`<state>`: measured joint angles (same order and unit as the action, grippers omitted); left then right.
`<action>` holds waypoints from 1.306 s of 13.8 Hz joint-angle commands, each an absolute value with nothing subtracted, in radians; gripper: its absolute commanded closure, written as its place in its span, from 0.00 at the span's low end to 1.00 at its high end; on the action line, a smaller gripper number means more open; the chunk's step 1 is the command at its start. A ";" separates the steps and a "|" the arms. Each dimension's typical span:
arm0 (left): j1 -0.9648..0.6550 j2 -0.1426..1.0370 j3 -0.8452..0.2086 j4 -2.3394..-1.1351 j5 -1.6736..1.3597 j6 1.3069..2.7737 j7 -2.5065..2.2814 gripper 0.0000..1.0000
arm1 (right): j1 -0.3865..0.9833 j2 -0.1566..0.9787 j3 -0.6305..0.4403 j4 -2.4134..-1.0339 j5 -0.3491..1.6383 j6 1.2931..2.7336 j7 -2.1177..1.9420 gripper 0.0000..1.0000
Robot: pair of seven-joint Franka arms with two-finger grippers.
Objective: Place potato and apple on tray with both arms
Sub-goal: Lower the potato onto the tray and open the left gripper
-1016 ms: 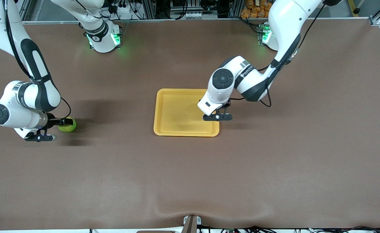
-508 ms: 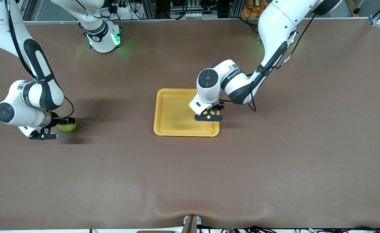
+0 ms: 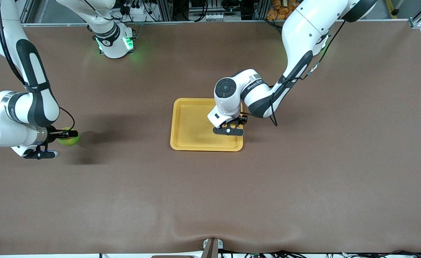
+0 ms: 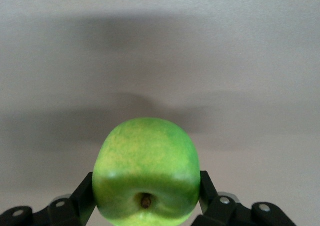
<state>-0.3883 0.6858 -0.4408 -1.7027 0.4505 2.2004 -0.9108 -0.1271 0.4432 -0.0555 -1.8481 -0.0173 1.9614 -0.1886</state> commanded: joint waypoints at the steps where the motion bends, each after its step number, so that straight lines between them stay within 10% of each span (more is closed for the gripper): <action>1: -0.402 0.698 -0.433 -1.677 0.480 2.181 -0.939 0.19 | -0.094 0.425 -0.054 -1.784 0.005 1.846 -0.183 1.00; 2: -0.402 0.698 -0.423 -1.677 0.486 2.181 -0.936 0.00 | -0.084 0.423 -0.054 -1.767 0.024 1.817 -0.183 1.00; 10: -0.391 0.661 -0.419 -1.674 0.503 2.169 -0.937 0.00 | 0.047 0.342 -0.054 -1.766 0.064 1.733 -0.092 1.00; 18: -0.321 0.540 -0.429 -1.424 0.335 1.801 -0.844 0.00 | 0.201 0.327 -0.052 -1.764 0.093 1.721 0.122 1.00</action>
<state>-0.3664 0.5942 -0.4247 -1.4382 0.3983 1.8408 -0.8901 0.1718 0.3459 -0.0460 -1.7584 0.0640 1.7322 0.0709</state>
